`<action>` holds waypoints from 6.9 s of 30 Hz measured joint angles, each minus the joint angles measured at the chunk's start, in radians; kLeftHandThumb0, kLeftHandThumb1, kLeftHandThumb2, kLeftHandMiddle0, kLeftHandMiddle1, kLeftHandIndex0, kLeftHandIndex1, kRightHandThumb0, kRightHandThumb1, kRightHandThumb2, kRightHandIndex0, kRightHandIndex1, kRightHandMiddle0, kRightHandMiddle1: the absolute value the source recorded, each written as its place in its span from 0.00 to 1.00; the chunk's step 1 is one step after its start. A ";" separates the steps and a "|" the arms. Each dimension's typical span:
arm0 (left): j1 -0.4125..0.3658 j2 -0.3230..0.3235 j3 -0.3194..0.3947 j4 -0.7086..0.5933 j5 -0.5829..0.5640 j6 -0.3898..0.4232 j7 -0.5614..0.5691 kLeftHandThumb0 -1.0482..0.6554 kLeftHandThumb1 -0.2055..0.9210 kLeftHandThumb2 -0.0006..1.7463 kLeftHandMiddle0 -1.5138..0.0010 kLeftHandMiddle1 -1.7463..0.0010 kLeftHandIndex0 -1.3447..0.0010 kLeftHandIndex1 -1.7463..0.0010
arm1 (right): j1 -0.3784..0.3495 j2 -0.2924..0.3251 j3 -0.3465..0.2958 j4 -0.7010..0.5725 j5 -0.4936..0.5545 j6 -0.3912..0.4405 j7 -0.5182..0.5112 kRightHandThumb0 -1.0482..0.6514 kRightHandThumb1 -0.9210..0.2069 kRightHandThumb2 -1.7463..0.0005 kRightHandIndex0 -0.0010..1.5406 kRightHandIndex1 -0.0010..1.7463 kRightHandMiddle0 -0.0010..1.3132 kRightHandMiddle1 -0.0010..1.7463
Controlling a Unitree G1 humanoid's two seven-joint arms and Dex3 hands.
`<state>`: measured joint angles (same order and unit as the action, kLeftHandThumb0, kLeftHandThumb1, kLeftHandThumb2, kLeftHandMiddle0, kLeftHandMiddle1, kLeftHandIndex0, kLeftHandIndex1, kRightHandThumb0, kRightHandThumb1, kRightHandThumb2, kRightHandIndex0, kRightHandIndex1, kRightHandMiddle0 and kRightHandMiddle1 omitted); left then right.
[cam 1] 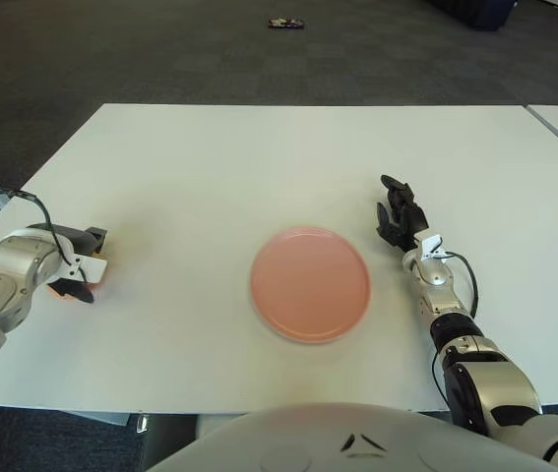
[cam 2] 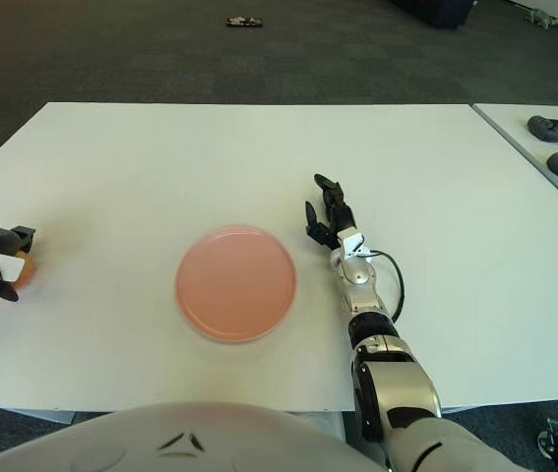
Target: Put the apple into the plate.
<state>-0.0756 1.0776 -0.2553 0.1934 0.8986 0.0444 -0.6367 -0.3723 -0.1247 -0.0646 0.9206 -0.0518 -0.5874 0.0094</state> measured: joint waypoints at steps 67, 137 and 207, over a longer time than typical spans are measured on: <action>0.206 -0.048 0.065 -0.296 0.117 0.202 0.053 0.50 0.63 0.58 0.63 0.13 0.68 0.07 | 0.008 -0.025 0.001 0.020 -0.016 -0.051 -0.022 0.12 0.00 0.56 0.11 0.00 0.00 0.29; 0.041 -0.074 -0.023 0.208 0.176 -0.201 1.007 0.61 0.37 0.82 0.62 0.00 0.57 0.01 | 0.045 -0.015 0.018 -0.061 -0.033 0.002 -0.051 0.14 0.00 0.56 0.16 0.01 0.00 0.41; -0.144 -0.265 0.273 -0.371 -0.204 -0.235 0.700 0.33 0.41 0.79 0.17 0.00 0.51 0.00 | 0.011 0.012 0.014 -0.008 -0.019 -0.019 -0.059 0.15 0.00 0.57 0.16 0.00 0.00 0.40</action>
<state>-0.2192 0.8127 0.0172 -0.1776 0.6942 -0.1902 0.0634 -0.3610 -0.1122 -0.0506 0.9129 -0.0704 -0.6061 -0.0500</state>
